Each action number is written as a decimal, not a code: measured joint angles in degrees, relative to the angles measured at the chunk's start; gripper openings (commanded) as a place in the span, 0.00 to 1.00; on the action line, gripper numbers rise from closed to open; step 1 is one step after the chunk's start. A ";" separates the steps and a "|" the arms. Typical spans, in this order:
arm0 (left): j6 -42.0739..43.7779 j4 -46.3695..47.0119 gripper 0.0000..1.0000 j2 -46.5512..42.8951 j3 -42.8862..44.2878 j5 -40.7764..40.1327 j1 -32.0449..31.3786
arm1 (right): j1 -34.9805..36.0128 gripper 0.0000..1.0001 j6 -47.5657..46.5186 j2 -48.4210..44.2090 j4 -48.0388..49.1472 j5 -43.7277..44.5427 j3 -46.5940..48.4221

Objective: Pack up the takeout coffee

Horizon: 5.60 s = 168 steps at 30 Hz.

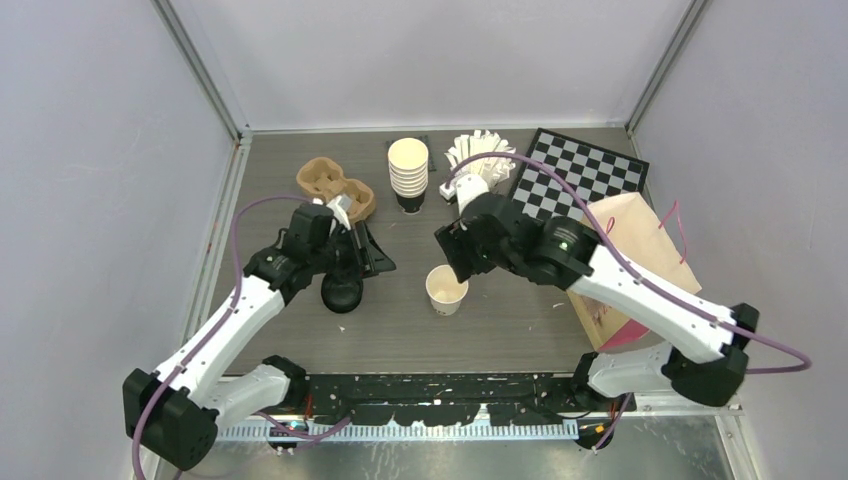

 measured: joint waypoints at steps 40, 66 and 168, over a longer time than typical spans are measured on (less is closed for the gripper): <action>-0.07 -1.09 0.52 -12.07 -9.70 -14.71 -0.13 | -7.58 0.81 -1.53 44.59 -33.73 -18.14 34.77; 1.25 -1.16 0.52 -12.39 -9.88 -15.13 -0.13 | -6.25 0.91 -1.60 48.96 -34.23 -18.03 35.58; -6.47 31.67 0.53 17.88 -5.25 0.52 -12.15 | -24.48 0.31 -0.04 15.34 -3.74 -38.69 -2.38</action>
